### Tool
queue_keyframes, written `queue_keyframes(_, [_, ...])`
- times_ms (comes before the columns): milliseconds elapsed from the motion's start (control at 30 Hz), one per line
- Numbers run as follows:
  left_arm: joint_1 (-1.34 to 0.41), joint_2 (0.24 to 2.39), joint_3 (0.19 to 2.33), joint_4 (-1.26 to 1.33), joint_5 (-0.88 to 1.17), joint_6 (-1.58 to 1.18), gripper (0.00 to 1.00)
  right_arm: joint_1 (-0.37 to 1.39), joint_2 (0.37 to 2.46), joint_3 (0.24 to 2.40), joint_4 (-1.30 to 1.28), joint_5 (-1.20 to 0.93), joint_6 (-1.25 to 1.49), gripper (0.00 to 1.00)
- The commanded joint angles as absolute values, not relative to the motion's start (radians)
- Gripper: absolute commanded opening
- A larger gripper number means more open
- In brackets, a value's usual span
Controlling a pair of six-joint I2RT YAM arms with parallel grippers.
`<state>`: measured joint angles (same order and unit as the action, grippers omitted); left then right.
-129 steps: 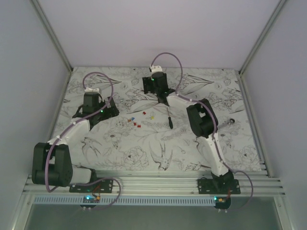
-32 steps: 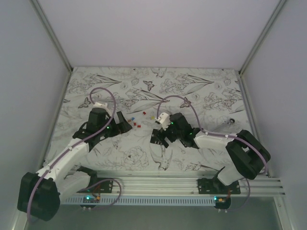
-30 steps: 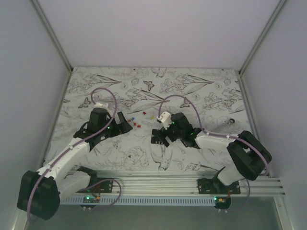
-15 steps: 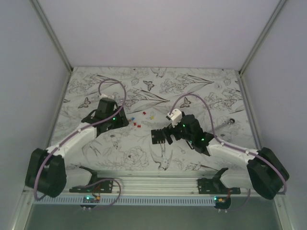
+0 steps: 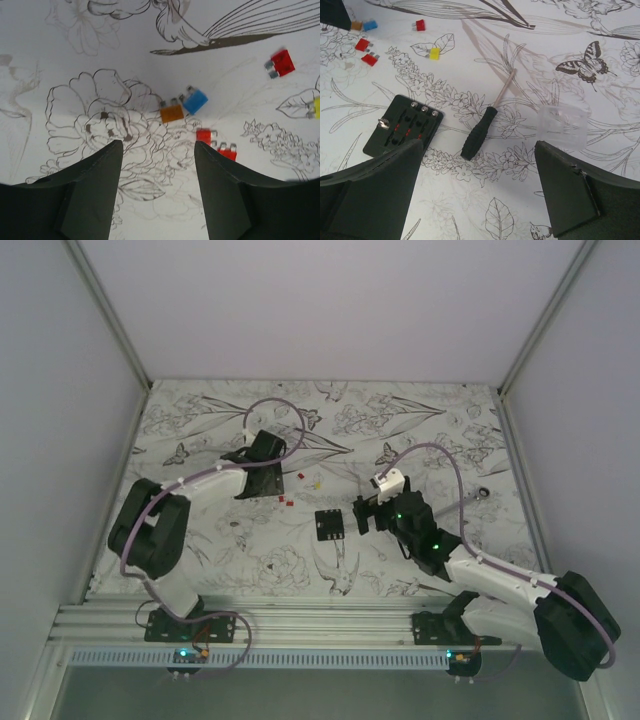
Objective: Snap on the fuse box
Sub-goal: Pick up the fuse from the center of the board.
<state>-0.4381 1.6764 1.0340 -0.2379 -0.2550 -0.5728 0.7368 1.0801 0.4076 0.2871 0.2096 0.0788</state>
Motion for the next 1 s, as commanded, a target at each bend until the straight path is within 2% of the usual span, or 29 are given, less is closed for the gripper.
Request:
queue_keyframes(0, [-0.461,1.750,1.094,-0.291,-0.345,-0.606,0.62,0.735,1.076,0.407,0.333,0.283,0.116,1.00])
queue_keyframes(533, [-0.463,1.903,1.177,-0.317,-0.352,-0.678,0.41,0.734,1.079,0.411,0.328,0.281,0.121,1.00])
queue_keyframes(967, [-0.464,1.885,1.179,-0.419,-0.348,-0.818,0.38,0.734,1.075,0.417,0.316,0.274,0.125,1.00])
